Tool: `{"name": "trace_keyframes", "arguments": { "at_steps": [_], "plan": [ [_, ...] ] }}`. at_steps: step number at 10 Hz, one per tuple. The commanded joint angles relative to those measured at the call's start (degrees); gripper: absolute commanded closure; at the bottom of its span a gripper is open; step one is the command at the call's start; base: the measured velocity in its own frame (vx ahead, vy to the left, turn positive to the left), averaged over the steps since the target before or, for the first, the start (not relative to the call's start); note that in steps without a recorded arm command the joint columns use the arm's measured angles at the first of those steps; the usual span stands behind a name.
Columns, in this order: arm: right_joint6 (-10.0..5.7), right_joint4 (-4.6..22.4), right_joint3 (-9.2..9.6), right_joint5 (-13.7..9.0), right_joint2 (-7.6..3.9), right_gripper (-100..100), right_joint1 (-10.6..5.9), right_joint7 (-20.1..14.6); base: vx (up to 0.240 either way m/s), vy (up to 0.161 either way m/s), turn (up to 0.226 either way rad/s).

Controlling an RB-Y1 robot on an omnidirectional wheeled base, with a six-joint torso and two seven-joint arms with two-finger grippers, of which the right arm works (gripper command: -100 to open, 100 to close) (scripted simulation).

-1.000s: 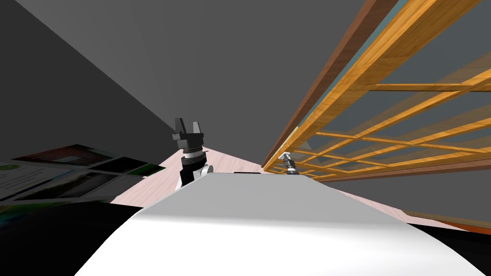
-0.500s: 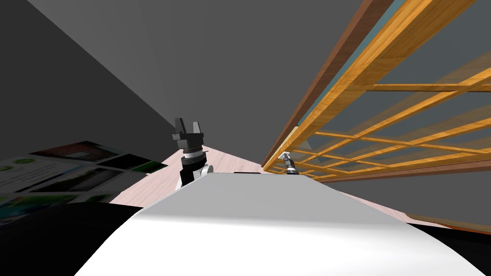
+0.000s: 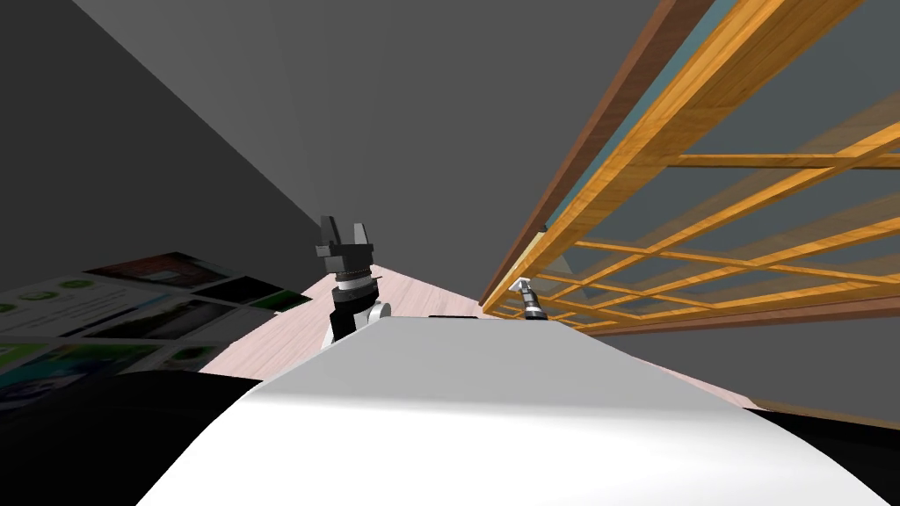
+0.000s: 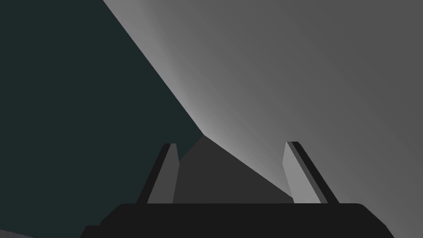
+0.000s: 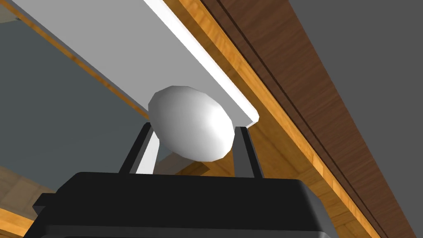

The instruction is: Pull the door open

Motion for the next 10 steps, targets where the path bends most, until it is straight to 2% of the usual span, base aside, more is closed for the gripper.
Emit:
{"name": "trace_keyframes", "arguments": {
  "at_steps": [1, 2, 4, 7, 8, 9, 10],
  "plan": [
    [0.15, 0.12, 0.58, -1.0, -0.01, 100, -0.05, -2.86, -0.037, -0.01, 0.04],
    [0.15, 0.12, 0.58, -1.0, -0.01, 100, -0.05, -3.05, -0.031, -0.01, 0.022],
    [0.36, 0.18, 1.6, -2.78, -0.13, 100, -0.29, -6.75, -0.042, -0.022, 0.055],
    [0.47, 0.22, 2.14, -3.72, -0.2, 100, -0.42, -10.19, -0.04, -0.022, 0.04],
    [0.58, 0.25, 2.68, -4.67, -0.26, 100, -0.55, -12.38, -0.047, -0.011, 0.045],
    [0.58, 0.25, 2.68, -4.67, -0.26, 100, -0.55, -12.58, -0.04, -0.011, 0.026],
    [0.69, 0.28, 3.22, -5.61, -0.33, 100, -0.68, -14.89, -0.041, -0.016, 0.054]
  ]
}}
